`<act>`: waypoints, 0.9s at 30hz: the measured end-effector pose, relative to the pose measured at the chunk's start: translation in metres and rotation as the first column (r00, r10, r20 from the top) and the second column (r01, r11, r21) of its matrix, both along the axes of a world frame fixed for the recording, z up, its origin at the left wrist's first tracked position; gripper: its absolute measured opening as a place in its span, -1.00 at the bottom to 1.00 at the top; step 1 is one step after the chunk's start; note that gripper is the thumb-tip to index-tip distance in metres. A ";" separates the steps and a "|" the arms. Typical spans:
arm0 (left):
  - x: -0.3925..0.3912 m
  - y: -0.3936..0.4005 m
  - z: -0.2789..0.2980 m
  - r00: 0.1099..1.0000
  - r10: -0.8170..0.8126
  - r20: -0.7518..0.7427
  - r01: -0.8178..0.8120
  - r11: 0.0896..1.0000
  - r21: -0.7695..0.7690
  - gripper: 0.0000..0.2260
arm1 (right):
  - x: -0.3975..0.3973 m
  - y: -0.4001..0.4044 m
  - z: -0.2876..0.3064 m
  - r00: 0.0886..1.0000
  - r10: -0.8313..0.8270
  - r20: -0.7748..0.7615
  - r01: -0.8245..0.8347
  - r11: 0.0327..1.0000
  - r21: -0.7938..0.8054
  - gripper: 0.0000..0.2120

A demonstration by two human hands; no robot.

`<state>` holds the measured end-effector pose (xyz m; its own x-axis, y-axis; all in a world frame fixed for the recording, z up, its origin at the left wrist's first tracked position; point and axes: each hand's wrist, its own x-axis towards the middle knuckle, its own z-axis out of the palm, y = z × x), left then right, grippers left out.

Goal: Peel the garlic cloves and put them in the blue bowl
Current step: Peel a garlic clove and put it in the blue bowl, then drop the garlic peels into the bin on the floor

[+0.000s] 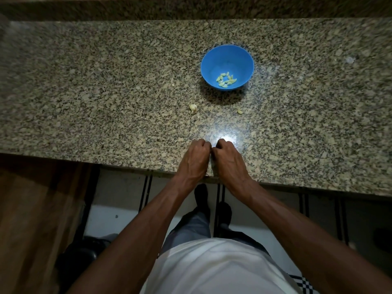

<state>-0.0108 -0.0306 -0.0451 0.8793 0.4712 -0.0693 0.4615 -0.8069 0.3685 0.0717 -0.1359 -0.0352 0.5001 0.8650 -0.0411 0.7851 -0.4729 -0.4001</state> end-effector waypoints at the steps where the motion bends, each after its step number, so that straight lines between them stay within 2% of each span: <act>1: -0.001 -0.001 -0.001 1.000 -0.021 -0.011 0.021 1.000 0.007 -0.73 | 0.000 0.000 0.001 0.999 0.008 0.043 -0.008 1.000 0.015 -0.77; 3: -0.002 -0.004 -0.004 0.999 -0.029 -0.016 0.029 0.999 0.025 -0.65 | 0.001 -0.001 0.003 0.998 0.027 0.062 -0.029 0.999 0.023 -0.74; 5: -0.003 -0.005 -0.011 0.999 0.034 0.005 -0.034 0.999 0.020 -0.68 | 0.008 -0.003 0.003 0.999 -0.002 0.053 0.001 1.000 0.016 -0.78; 6: -0.004 -0.005 -0.012 0.991 0.129 0.036 -0.128 0.991 -0.034 -0.73 | 0.014 -0.003 0.004 0.995 -0.099 0.005 0.099 0.994 0.042 -0.82; 7: -0.005 -0.002 -0.010 0.962 0.263 0.074 -0.253 0.960 -0.118 -0.79 | 0.023 -0.001 0.005 0.964 -0.240 -0.113 0.249 0.966 0.076 -0.82; 8: -0.007 0.001 -0.006 0.910 0.404 0.089 -0.376 0.897 -0.234 -0.83 | 0.030 0.004 0.008 0.880 -0.364 -0.305 0.406 0.910 0.085 -0.79; 9: -0.012 0.006 0.000 0.841 0.535 0.077 -0.471 0.795 -0.382 -0.88 | 0.038 0.009 0.011 0.740 -0.431 -0.517 0.529 0.847 0.050 -0.78; 10: -0.019 0.012 0.007 0.772 0.633 0.065 -0.518 0.685 -0.513 -0.92 | 0.041 0.014 0.013 0.572 -0.430 -0.699 0.599 0.801 -0.003 -0.82; 11: -0.029 0.020 0.012 0.712 0.700 0.052 -0.532 0.587 -0.610 -0.95 | 0.040 0.021 0.013 0.401 -0.390 -0.829 0.633 0.772 -0.057 -0.88; 12: -0.039 0.027 0.016 0.647 0.761 0.036 -0.525 0.480 -0.703 -0.97 | 0.036 0.027 0.014 0.272 -0.341 -0.900 0.637 0.765 -0.097 -0.91; 13: -0.052 0.033 0.020 0.576 0.817 0.015 -0.497 0.364 -0.788 -0.98 | 0.029 0.035 0.015 0.206 -0.307 -0.929 0.620 0.776 -0.119 -0.91; 15: -0.081 0.041 0.027 0.451 0.892 -0.018 -0.401 0.185 -0.897 -0.96 | 0.005 0.053 0.018 0.203 -0.267 -0.942 0.563 0.819 -0.111 -0.85; 17: -0.114 0.046 0.031 0.360 0.933 -0.019 -0.331 0.109 -0.937 -0.94 | -0.027 0.076 0.023 0.227 -0.206 -0.952 0.505 0.861 -0.066 -0.84; 19: -0.149 0.047 0.032 0.257 0.966 -0.030 -0.272 0.043 -0.961 -0.92 | -0.067 0.097 0.030 0.252 -0.132 -0.959 0.425 0.905 -0.013 -0.91; 21: -0.189 0.049 0.034 0.161 0.986 -0.046 -0.228 -0.008 -0.974 -0.89 | -0.113 0.116 0.032 0.254 -0.060 -0.965 0.314 0.949 0.023 -0.92; 25: -0.279 0.049 0.037 -0.012 0.999 -0.045 -0.210 -0.046 -0.977 -0.89 | -0.209 0.144 0.026 0.162 0.017 -0.987 0.119 0.992 0.037 -0.93; 27: -0.334 0.049 0.035 -0.113 0.992 -0.063 -0.202 -0.085 -0.976 -0.89 | -0.266 0.157 0.021 0.128 0.022 -0.991 0.039 0.999 0.028 -0.88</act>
<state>-0.3449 0.0186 -0.0103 -0.1276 0.8386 -0.5297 -0.2476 0.4902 0.8357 -0.1940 0.0214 -0.0144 0.0574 0.8770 -0.4771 -0.3144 -0.4377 -0.8423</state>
